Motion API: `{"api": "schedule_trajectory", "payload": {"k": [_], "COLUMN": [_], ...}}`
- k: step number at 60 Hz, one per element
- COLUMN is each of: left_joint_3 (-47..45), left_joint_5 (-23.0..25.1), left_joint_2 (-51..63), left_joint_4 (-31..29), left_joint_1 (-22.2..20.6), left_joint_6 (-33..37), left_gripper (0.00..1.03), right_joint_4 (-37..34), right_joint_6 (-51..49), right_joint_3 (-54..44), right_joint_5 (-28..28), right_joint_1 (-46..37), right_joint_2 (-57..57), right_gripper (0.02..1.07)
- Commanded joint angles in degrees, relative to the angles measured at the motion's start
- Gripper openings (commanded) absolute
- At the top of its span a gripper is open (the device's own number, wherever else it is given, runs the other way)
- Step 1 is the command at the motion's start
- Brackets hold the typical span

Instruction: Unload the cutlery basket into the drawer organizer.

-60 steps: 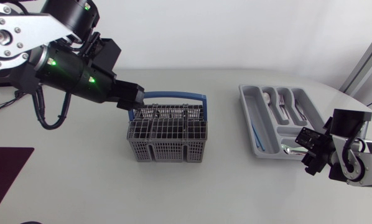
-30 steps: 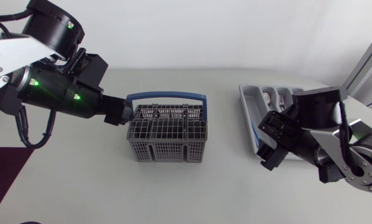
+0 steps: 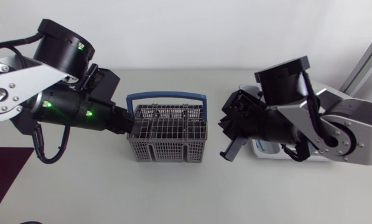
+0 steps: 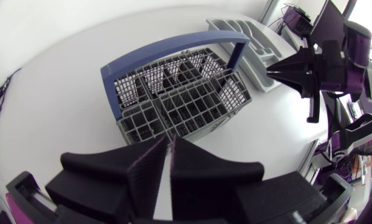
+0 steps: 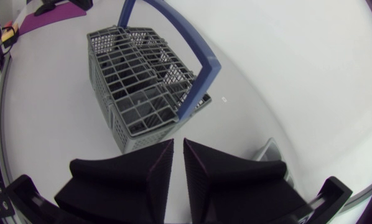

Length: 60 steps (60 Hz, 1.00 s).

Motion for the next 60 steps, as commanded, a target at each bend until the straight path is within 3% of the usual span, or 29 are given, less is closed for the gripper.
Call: {"api": "schedule_trajectory", "payload": {"k": [1,9,33,60], "left_joint_3": [-1.52,-0.90,-0.37,2.61], "left_joint_5": [0.46,1.61,1.87,1.78], "left_joint_2": [1.53,3.90,12.34,16.38], "left_joint_4": [1.33,2.47,6.95,9.59], "left_joint_1": [-0.40,-0.40,1.62,5.31], "left_joint_6": [1.34,1.78,2.66,3.45], "left_gripper": [0.17,0.17,0.17,0.17], "right_joint_4": [-0.72,0.07,4.03,3.41], "right_joint_6": [3.14,4.10,4.81,4.98], "right_joint_3": [2.18,4.02,6.48,10.35], "right_joint_5": [-2.29,-4.92,-5.63,-5.63], "right_joint_1": [0.89,1.68,3.26,3.00], "right_joint_2": [2.57,6.17,16.89,20.06], "right_gripper": [0.07,0.07,0.07,0.07]}}
